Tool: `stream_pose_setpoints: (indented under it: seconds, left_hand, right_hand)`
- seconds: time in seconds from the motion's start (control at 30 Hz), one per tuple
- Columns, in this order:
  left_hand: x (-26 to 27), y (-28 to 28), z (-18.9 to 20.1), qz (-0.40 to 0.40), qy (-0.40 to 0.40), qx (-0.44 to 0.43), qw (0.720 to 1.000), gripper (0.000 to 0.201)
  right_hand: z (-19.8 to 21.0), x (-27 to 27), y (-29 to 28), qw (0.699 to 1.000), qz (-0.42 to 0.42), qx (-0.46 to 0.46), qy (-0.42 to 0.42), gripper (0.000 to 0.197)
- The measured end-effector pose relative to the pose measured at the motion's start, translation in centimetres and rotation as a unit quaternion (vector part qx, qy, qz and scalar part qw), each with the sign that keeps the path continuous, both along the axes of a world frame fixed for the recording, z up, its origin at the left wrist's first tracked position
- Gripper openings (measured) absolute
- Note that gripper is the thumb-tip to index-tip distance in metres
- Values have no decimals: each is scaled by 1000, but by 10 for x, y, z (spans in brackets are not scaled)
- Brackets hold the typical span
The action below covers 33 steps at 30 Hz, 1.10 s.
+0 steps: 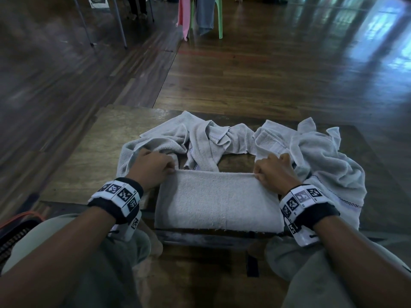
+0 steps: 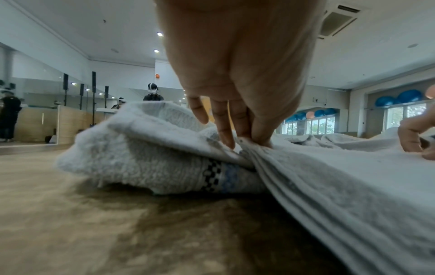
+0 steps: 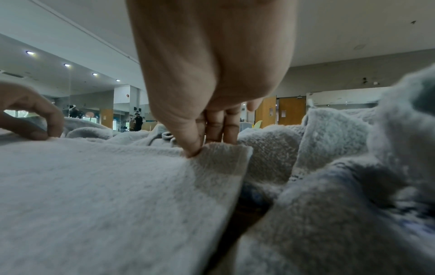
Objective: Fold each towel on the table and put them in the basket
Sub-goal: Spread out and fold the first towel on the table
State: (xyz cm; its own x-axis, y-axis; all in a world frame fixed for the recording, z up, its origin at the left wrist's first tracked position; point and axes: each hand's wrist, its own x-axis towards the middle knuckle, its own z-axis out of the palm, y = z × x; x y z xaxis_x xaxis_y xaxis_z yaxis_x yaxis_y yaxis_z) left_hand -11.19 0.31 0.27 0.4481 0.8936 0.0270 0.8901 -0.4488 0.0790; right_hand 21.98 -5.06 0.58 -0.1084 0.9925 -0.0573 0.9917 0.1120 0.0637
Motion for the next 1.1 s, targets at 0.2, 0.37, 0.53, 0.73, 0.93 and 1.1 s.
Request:
stream_pose_setpoints:
  seconds: [0.2,0.37,0.53,0.73,0.93,1.1]
  left_hand:
    - [8,-8,5,-5,14,30,999,15]
    - [36,-48,4,-48,-20,21,998,26]
    - [84,-111,-29,-23,4,-84,996,67]
    - [80,-81,-53,32,16,-84,996,88]
    - [37,-48,-59,37,3,-73,997,81]
    - [18,-46,-60,54,5,-71,996,77]
  right_hand:
    - [-1,10,-5,998,-7,29,-60,13]
    - [-8,2,-31,989,32,142,-36,14]
    - [-37,-54,-75,994,33,15,100,60]
    - [-52,-79,-63,980,-22,-97,172,63]
    - [-44,-69,-42,991,52,-86,84,55]
    - [-33,-38,-38,997,23,-53,-47,56]
